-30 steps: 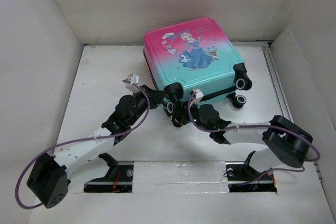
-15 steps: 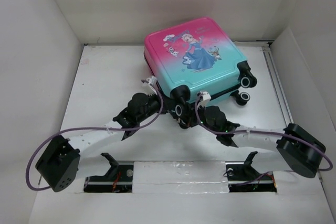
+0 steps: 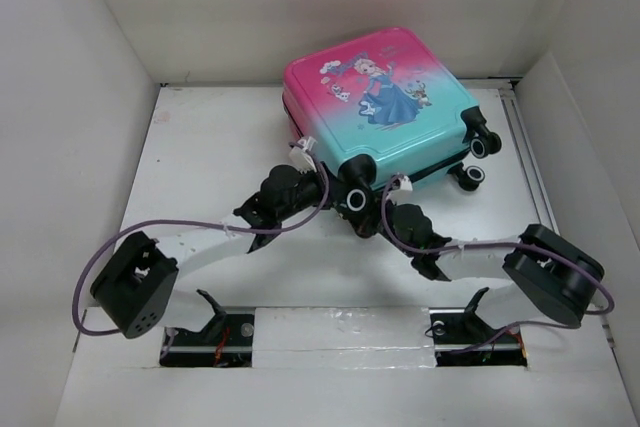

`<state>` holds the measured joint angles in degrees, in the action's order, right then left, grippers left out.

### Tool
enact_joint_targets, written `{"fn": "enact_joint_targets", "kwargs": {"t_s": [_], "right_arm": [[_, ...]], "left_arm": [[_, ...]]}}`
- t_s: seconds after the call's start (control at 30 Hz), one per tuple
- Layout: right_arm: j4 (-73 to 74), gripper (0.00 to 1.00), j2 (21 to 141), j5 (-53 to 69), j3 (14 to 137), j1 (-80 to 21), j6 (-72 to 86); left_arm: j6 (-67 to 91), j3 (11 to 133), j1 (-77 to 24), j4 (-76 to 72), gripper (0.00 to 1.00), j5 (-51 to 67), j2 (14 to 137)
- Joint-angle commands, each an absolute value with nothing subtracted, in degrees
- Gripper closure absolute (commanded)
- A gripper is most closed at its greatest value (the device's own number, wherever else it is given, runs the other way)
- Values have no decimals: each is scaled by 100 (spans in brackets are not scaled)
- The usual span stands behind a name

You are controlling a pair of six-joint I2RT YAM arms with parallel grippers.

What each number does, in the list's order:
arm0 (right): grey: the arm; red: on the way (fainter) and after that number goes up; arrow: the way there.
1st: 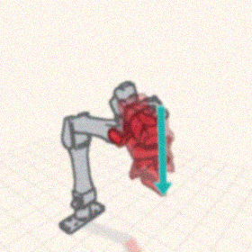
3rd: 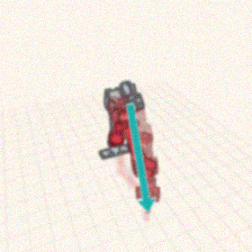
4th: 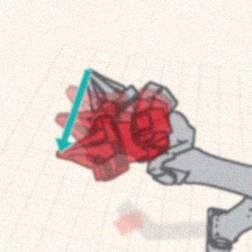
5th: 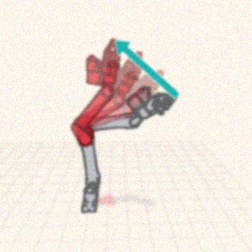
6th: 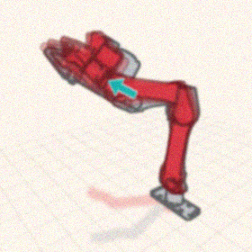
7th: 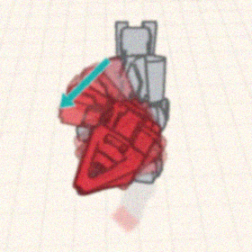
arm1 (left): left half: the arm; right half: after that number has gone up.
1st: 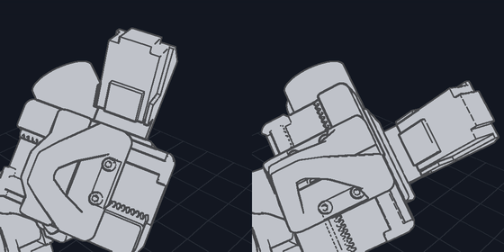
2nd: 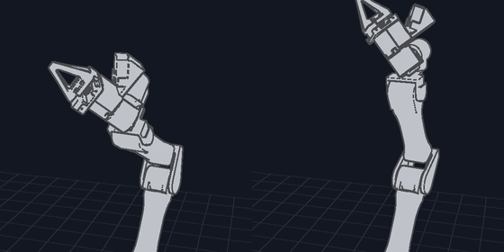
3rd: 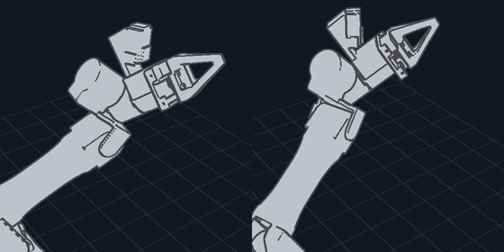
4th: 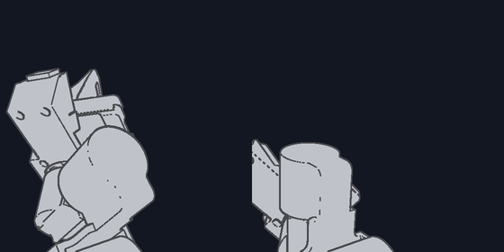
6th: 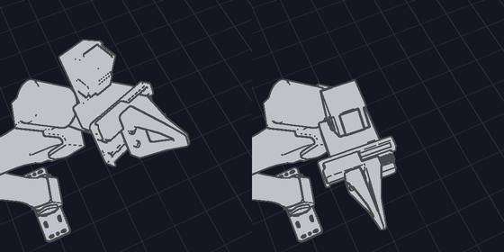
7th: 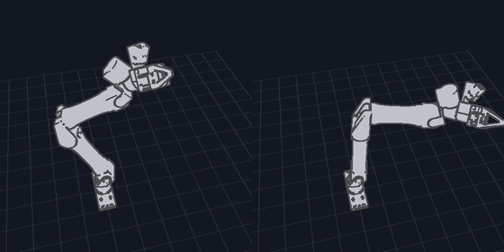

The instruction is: Pack the luggage

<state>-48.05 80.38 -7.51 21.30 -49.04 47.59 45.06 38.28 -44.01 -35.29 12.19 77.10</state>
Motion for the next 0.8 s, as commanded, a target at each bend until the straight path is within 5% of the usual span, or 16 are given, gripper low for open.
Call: {"fn": "enact_joint_targets", "kwargs": {"t_s": [0.0, 0.03, 0.1, 0.27, 0.6, 0.77], "right_arm": [[-5135, 92, 8078, 1152, 2514, -5440, 4632], [-4924, 79, 7868, 1090, 2514, -5440, 4467], [-4116, 70, 7595, 793, 2514, -5440, 4272], [-2595, 43, 6480, 124, 2285, -5440, 3913], [631, 22, 5328, 563, 3523, -5844, 3103], [1659, 19, 4694, -113, 4358, -5845, 2918]], "left_arm": [[4378, 4113, -4834, -3939, 85, 1171, 7105], [4116, 4018, -4834, -3589, 78, 995, 6936], [4043, 3745, -4834, -3245, 62, 275, 6437], [3981, 2937, -4693, -2743, 66, -535, 5643], [3779, 1706, -5045, -3925, 72, -458, 6450], [3525, 1923, -5229, -4499, 60, -378, 6855]]}}
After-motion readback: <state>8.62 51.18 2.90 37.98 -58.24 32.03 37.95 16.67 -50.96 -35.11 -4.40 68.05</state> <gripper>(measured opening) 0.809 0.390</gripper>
